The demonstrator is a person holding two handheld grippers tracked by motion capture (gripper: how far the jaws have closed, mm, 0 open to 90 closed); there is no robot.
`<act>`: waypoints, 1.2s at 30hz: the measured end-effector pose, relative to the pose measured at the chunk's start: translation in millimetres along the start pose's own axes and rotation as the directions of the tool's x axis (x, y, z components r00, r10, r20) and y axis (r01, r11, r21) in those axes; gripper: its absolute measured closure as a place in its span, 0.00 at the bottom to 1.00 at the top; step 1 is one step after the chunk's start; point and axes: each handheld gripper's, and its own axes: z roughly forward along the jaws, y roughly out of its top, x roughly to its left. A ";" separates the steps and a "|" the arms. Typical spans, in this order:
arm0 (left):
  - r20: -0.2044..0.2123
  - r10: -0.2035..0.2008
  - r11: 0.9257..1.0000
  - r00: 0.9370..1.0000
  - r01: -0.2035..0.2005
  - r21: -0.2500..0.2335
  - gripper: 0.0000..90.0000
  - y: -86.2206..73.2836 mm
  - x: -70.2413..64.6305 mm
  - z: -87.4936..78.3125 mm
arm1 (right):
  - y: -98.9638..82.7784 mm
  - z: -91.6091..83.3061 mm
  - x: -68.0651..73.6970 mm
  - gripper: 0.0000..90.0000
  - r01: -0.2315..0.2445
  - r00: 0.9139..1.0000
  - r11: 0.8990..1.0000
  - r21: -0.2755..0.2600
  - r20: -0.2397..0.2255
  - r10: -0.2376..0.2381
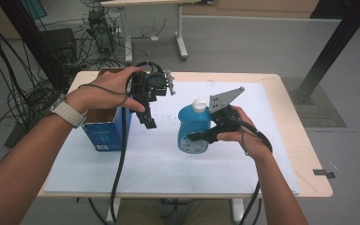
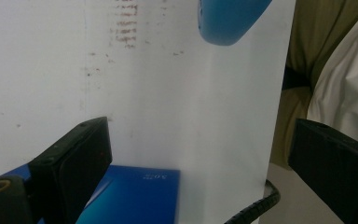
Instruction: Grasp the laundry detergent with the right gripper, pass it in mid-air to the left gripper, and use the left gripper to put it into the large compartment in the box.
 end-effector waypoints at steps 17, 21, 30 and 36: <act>0.002 0.015 1.000 1.000 -0.015 -0.001 0.07 10.0 -5.1 -18.6 | 12.7 18.8 -6.3 0.49 0.009 0.999 1.000 0.011 -0.036 -0.009; 0.009 0.011 1.000 1.000 -0.011 -0.007 0.07 11.1 -5.6 -23.1 | 16.3 25.3 -6.2 0.49 0.015 0.999 1.000 0.017 -0.047 -0.014; 0.016 0.022 1.000 1.000 -0.022 0.002 0.07 13.3 -6.1 -27.9 | 21.1 37.2 -8.7 0.49 0.019 0.998 0.999 0.037 -0.068 -0.016; 0.023 0.025 1.000 0.999 -0.025 0.011 0.07 15.8 -6.2 -28.0 | 24.8 44.4 -9.4 0.49 0.021 0.997 0.998 0.052 -0.077 -0.017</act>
